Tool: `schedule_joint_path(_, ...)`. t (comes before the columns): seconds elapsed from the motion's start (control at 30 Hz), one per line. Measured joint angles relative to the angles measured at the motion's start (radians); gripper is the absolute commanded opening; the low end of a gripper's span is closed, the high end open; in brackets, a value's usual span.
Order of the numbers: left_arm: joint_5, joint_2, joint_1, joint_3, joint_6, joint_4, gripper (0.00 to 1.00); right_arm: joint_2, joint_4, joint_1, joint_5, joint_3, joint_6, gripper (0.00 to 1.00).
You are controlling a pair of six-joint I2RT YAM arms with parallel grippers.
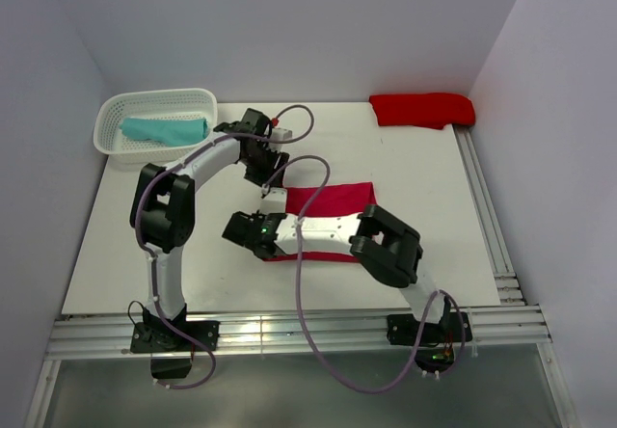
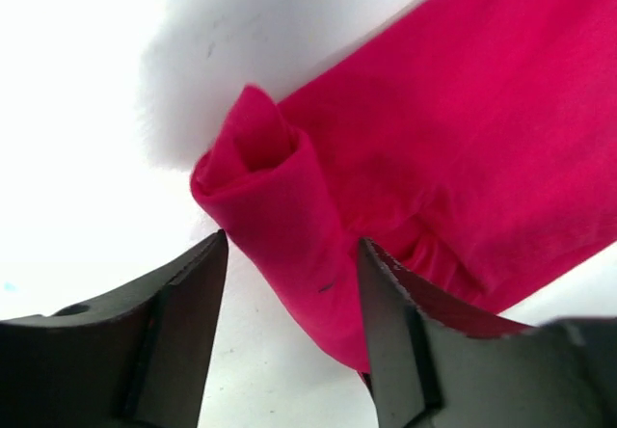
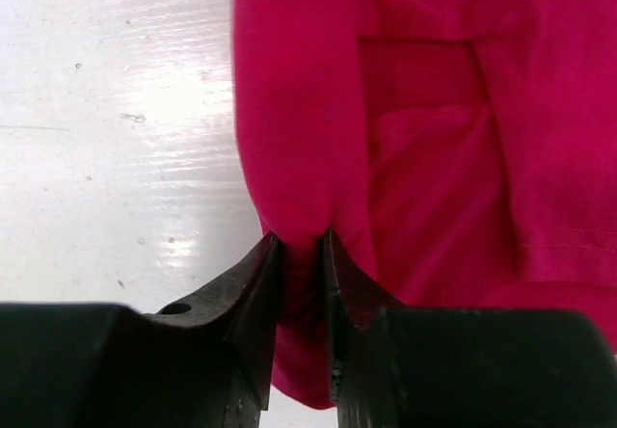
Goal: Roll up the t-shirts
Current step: Roll the tshirt
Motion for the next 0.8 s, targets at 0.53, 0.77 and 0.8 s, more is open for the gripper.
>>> schedule_joint_path(0.53, 0.273, -0.04, 0.112, -0.092, 0.075, 0.039, 0.74, -0.348, 1.345, -0.203, -0.452, -0.967, 0.17, 0.2)
schedule_joint_path(0.77, 0.368, -0.027, 0.142, -0.201, 0.075, 0.132, 0.72, -0.139, 1.856, -0.23, -0.547, -1.066, 0.325, 0.18)
schedule_joint_path(0.8, 0.375, -0.023, 0.143, -0.206, 0.073, 0.144, 0.71, -0.118, 1.894, -0.231, -0.555, -1.068, 0.34, 0.18)
